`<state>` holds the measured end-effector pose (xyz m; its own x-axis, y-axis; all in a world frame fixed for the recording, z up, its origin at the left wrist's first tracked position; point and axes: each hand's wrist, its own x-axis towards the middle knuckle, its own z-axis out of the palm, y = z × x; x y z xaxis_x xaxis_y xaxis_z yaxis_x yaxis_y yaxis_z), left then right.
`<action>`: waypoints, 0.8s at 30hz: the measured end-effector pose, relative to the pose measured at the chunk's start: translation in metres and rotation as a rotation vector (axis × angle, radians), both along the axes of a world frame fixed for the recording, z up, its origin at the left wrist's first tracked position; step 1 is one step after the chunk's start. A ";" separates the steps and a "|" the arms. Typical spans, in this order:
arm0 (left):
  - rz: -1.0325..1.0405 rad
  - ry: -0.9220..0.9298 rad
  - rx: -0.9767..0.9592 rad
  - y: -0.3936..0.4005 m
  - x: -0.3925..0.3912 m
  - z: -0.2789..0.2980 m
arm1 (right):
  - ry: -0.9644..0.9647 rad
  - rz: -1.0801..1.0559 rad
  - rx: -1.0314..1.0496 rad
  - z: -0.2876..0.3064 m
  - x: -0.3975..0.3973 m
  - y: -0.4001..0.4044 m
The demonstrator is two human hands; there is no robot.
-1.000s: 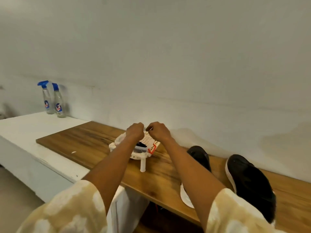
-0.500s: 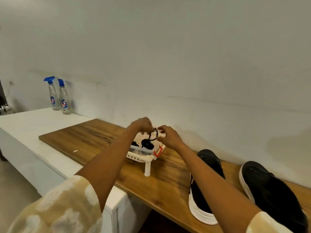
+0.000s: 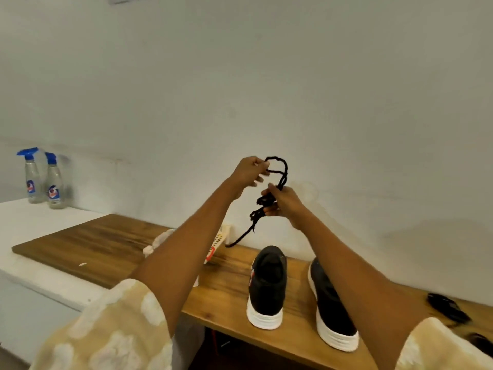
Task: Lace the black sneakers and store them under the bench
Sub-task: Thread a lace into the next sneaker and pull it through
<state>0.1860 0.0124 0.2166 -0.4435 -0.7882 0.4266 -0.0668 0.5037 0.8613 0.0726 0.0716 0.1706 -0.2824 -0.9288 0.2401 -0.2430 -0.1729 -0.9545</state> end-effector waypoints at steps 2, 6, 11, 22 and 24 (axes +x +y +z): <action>-0.048 0.026 0.092 0.012 -0.017 -0.010 | 0.058 -0.096 0.006 0.017 -0.023 0.026; -0.218 0.041 0.222 0.042 -0.055 -0.026 | 0.143 -0.210 0.053 0.033 -0.066 0.072; -0.492 -0.230 0.087 0.088 -0.115 -0.050 | 0.077 -0.241 0.064 0.036 -0.111 0.111; -0.365 -0.101 0.234 0.103 -0.181 -0.105 | -0.054 -0.805 -0.098 0.030 -0.227 0.159; -0.384 -0.135 0.282 0.100 -0.185 -0.110 | 0.002 -0.754 -0.041 0.021 -0.240 0.166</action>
